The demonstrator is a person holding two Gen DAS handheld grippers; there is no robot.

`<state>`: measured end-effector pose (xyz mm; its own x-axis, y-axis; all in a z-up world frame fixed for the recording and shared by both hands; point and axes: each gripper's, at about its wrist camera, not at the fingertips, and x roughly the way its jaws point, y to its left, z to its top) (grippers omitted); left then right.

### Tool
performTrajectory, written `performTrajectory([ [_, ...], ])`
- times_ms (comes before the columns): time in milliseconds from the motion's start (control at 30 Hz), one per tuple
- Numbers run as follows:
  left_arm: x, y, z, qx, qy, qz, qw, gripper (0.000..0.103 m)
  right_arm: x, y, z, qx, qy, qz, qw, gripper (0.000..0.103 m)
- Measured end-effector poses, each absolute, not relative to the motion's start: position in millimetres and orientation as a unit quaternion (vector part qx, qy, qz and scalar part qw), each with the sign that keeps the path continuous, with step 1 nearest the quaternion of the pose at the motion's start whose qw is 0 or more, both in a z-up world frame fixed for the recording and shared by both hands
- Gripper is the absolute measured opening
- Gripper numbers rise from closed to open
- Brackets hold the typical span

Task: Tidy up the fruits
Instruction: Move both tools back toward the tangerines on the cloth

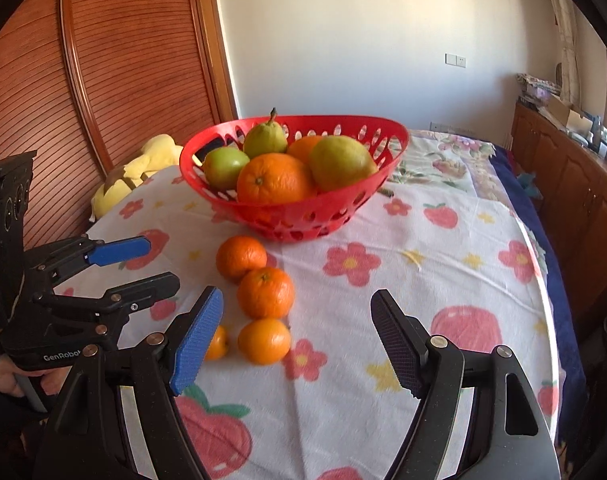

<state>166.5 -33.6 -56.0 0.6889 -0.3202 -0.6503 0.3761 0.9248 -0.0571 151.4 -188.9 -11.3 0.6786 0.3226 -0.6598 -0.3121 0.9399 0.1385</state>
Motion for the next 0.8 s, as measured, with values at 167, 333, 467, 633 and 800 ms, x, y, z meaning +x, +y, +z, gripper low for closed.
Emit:
performTrajectory([
  [167,151.2,-36.1,-65.1,0.044,0.34,-0.191,0.92,0.06,141.6,-187.1,-25.1,0.01,0.367,0.17,0.914,0.072],
  [333,141.9,-37.2,-69.1,0.046,0.338,-0.193,0.92,0.06,137.7,-187.9,-38.2,0.018,0.38,0.17,0.909,0.063],
  [467,141.3,-36.7,-68.3,0.045,0.336,-0.192,0.921,0.06,139.4,-185.8,-46.0,0.019,0.389,0.169,0.905,0.058],
  [633,141.4,-37.0,-68.6,0.05,0.336,-0.191,0.921,0.06,144.6,-181.6,-50.9,0.019,0.396,0.174,0.901,0.058],
  [800,139.6,-37.4,-67.2,0.051,0.331,-0.195,0.922,0.06,152.7,-175.1,-52.5,0.017,0.404,0.184,0.896,0.058],
])
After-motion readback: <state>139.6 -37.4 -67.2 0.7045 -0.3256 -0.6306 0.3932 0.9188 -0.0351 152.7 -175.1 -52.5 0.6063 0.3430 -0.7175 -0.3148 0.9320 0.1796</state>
